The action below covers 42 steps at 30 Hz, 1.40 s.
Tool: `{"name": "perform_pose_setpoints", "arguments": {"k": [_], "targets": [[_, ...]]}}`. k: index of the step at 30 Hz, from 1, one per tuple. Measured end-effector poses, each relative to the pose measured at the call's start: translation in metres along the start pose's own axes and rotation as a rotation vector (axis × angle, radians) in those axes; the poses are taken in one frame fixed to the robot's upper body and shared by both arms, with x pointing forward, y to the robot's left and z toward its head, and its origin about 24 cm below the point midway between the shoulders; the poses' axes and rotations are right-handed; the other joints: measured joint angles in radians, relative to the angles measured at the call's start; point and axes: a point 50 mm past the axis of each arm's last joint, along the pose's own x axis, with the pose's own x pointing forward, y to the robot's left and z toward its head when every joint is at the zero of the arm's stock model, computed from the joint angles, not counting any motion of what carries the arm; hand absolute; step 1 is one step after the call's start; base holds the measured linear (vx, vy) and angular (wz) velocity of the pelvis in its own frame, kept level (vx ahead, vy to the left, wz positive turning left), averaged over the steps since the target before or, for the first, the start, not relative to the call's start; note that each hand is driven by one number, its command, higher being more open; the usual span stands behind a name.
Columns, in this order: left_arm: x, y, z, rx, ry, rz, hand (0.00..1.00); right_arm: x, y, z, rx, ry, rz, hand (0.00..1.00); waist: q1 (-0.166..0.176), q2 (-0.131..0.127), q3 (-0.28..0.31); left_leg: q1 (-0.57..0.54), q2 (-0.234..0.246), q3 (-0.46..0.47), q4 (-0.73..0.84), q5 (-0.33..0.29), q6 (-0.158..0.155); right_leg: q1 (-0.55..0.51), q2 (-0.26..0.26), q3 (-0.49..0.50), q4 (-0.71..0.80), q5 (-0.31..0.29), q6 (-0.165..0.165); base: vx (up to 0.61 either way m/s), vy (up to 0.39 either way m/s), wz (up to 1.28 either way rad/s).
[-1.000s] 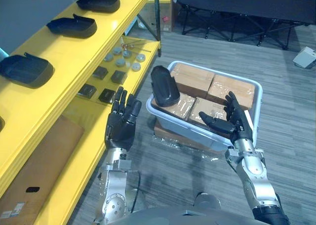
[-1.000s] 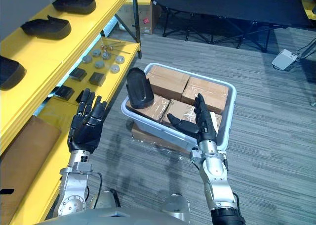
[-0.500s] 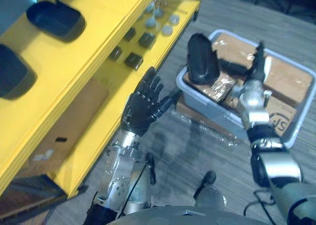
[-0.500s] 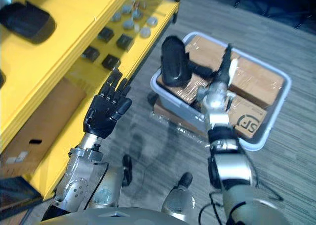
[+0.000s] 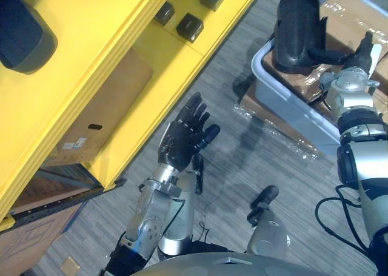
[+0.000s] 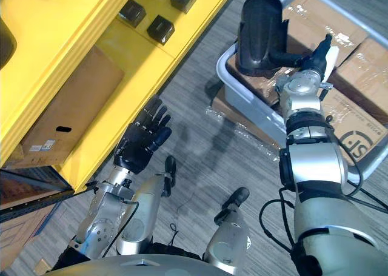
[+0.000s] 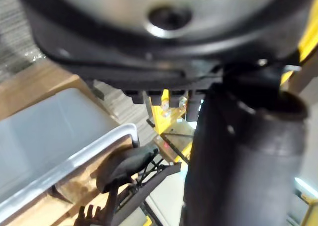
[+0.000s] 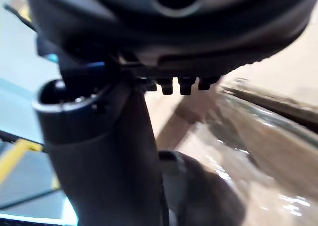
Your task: Walk over and take three plastic housings, then place them on the shelf
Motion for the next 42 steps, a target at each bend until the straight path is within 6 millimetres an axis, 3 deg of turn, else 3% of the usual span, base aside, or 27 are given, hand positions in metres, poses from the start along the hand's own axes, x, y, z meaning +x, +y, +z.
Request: {"name": "perform_pose_setpoints", "arguments": {"k": [1, 2, 4, 12, 22, 28, 32, 37, 39, 42], "targets": [[0.0, 0.002, -0.001, -0.016, 0.001, 0.017, 1.0, 0.001, -0.001, 0.001, -0.024, 0.002, 0.009, 1.0, 0.003, 0.0, 0.0, -0.011, 0.0, -0.001, 0.0, 0.001, 0.001, -0.011, 0.0, -0.001, 0.0, 0.001, -0.001, -0.09, 0.009, 0.05], [0.0, 0.005, -0.003, -0.016, 0.012, 0.032, 1.0, 0.003, -0.009, 0.004, -0.052, 0.007, 0.014, 0.0, 0.007, 0.0, 0.0, -0.022, 0.0, -0.002, 0.001, 0.003, 0.002, -0.02, 0.0, -0.004, 0.0, 0.002, -0.002, -0.05, 0.008, 0.02], [-0.002, 0.009, -0.007, -0.014, 0.026, 0.061, 1.0, 0.006, -0.022, 0.004, -0.109, 0.022, 0.024, 0.0, 0.021, 0.0, 0.0, -0.031, 0.0, -0.006, 0.002, 0.004, 0.002, -0.024, 0.0, -0.009, 0.0, 0.002, -0.002, -0.01, 0.002, 0.05], [0.0, 0.011, -0.005, -0.014, 0.011, 0.073, 1.0, 0.011, -0.043, 0.002, -0.252, 0.044, -0.006, 0.0, 0.021, 0.0, 0.0, -0.03, 0.003, -0.016, -0.007, 0.011, -0.004, -0.026, 0.001, -0.028, 0.017, -0.01, -0.017, -0.01, -0.004, 0.02], [-0.007, 0.016, 0.0, -0.001, -0.003, 0.091, 1.0, 0.009, -0.037, -0.004, -0.379, 0.048, -0.052, 0.0, 0.019, -0.005, 0.003, 0.045, 0.016, -0.018, -0.075, 0.039, -0.022, 0.018, 0.012, -0.047, 0.023, -0.029, -0.04, -0.01, -0.032, 0.0], [-0.02, 0.016, 0.02, 0.034, -0.062, 0.1, 1.0, 0.004, -0.024, -0.02, -0.457, -0.003, -0.089, 0.0, 0.015, -0.052, 0.021, 0.136, 0.038, -0.002, -0.119, 0.048, -0.037, 0.078, 0.036, -0.045, 0.023, -0.034, -0.05, 0.0, -0.033, -0.08], [-0.02, 0.022, 0.027, 0.047, -0.06, 0.133, 1.0, -0.006, -0.007, -0.014, -0.473, -0.141, -0.104, 0.0, -0.011, -0.094, 0.018, 0.202, 0.053, 0.02, -0.163, 0.063, -0.053, 0.113, 0.056, -0.029, 0.006, -0.036, -0.052, -0.02, -0.046, -0.17], [-0.016, 0.023, 0.021, 0.033, 0.027, 0.137, 1.0, -0.023, 0.011, -0.014, -0.421, -0.277, -0.146, 0.0, -0.037, -0.169, -0.041, 0.278, 0.068, 0.05, -0.269, 0.108, -0.077, 0.154, 0.097, -0.021, -0.06, -0.036, -0.053, 0.0, -0.076, -0.12], [-0.014, 0.022, 0.011, -0.009, 0.106, 0.145, 1.0, -0.035, 0.023, -0.03, -0.4, -0.291, -0.128, 0.0, -0.049, -0.198, -0.095, 0.316, 0.073, 0.059, -0.321, 0.128, -0.089, 0.172, 0.113, -0.019, -0.083, -0.035, -0.053, 0.06, -0.064, -0.1], [-0.012, 0.026, -0.006, -0.121, 0.209, 0.191, 1.0, -0.056, 0.042, -0.052, -0.376, -0.306, -0.066, 0.0, -0.068, -0.214, -0.178, 0.372, 0.074, 0.091, -0.373, 0.135, -0.098, 0.195, 0.123, 0.006, -0.11, -0.033, -0.05, 0.08, -0.038, -0.22]]}}
